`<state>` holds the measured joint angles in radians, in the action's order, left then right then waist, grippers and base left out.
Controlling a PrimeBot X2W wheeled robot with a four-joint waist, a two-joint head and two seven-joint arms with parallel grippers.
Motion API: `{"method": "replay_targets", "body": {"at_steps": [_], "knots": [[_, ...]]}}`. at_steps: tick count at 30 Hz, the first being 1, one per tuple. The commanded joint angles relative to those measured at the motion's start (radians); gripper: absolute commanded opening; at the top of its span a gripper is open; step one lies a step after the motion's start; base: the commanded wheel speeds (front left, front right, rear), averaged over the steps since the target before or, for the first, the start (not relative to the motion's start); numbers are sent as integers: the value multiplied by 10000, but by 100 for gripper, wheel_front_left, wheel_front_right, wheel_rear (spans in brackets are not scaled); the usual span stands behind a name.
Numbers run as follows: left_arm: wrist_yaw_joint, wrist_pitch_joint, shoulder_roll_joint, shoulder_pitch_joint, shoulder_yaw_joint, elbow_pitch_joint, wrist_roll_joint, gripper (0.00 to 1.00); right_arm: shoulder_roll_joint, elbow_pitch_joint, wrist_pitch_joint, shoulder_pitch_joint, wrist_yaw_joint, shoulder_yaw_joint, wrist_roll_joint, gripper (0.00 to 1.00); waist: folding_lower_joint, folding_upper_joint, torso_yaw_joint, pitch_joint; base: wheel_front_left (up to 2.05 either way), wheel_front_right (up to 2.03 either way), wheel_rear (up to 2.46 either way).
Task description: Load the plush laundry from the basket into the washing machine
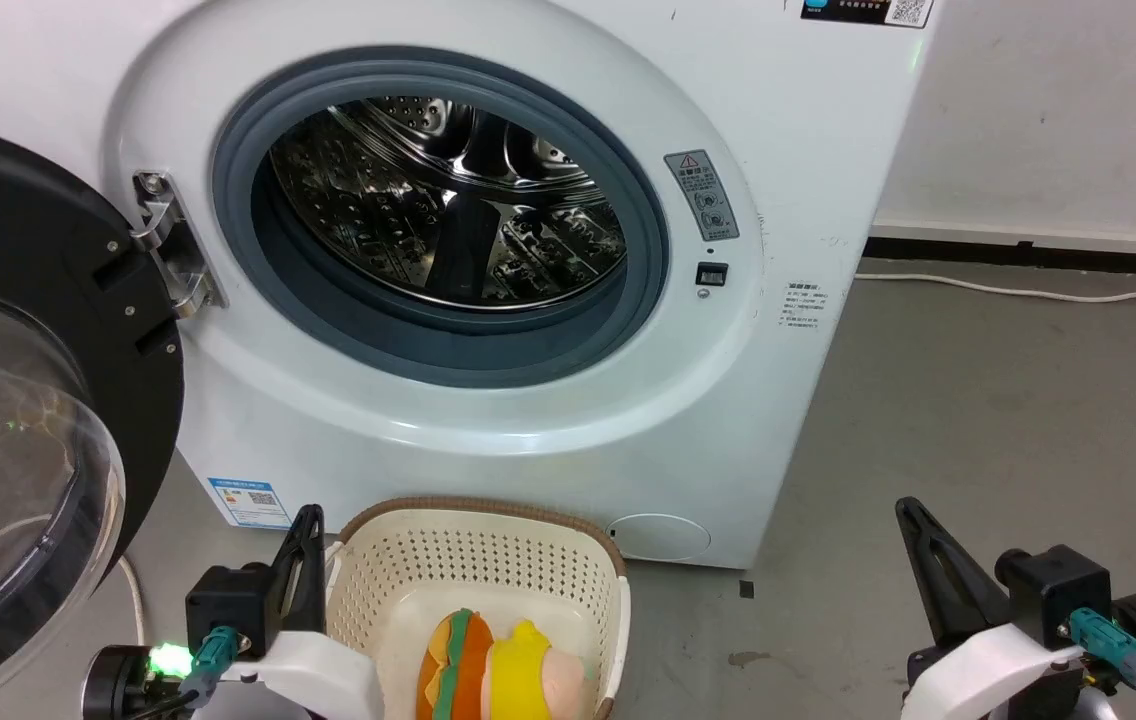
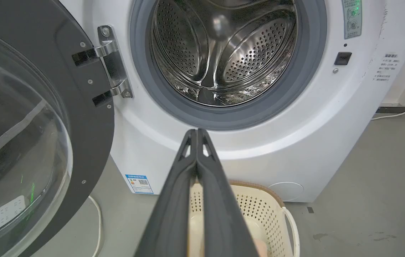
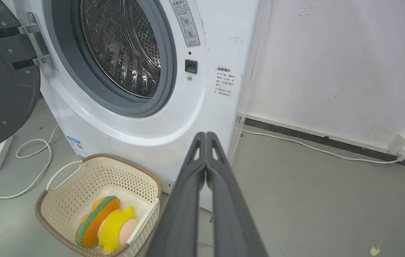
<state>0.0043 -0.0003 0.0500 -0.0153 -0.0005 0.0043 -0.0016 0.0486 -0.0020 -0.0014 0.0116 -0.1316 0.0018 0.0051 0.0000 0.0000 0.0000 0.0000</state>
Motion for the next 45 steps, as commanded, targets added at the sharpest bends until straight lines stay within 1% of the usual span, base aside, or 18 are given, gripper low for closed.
{"method": "replay_targets", "body": {"at_steps": [1,17,18,34,45], "knots": [[-43,3,3,153,5,-43,16,0,16,20,14,-116,9,-18,-51,0,0,0,0,0,0,0,0],[-43,3,3,153,5,-43,16,0,16,20,14,-116,9,-18,-51,0,0,0,0,0,0,0,0],[2,-1,0,-2,3,2,0,100,0,-2,-1,2,0,4,3,100,0,0,0,0,0,0,0],[146,-254,0,52,-244,109,-48,100,2,-7,-255,-2,-1,-69,116,100,0,0,-77,160,0,0,0],[197,-504,41,535,-592,647,-20,100,3,-146,-504,-280,0,-188,247,100,0,0,-386,1092,0,0,0]]}}
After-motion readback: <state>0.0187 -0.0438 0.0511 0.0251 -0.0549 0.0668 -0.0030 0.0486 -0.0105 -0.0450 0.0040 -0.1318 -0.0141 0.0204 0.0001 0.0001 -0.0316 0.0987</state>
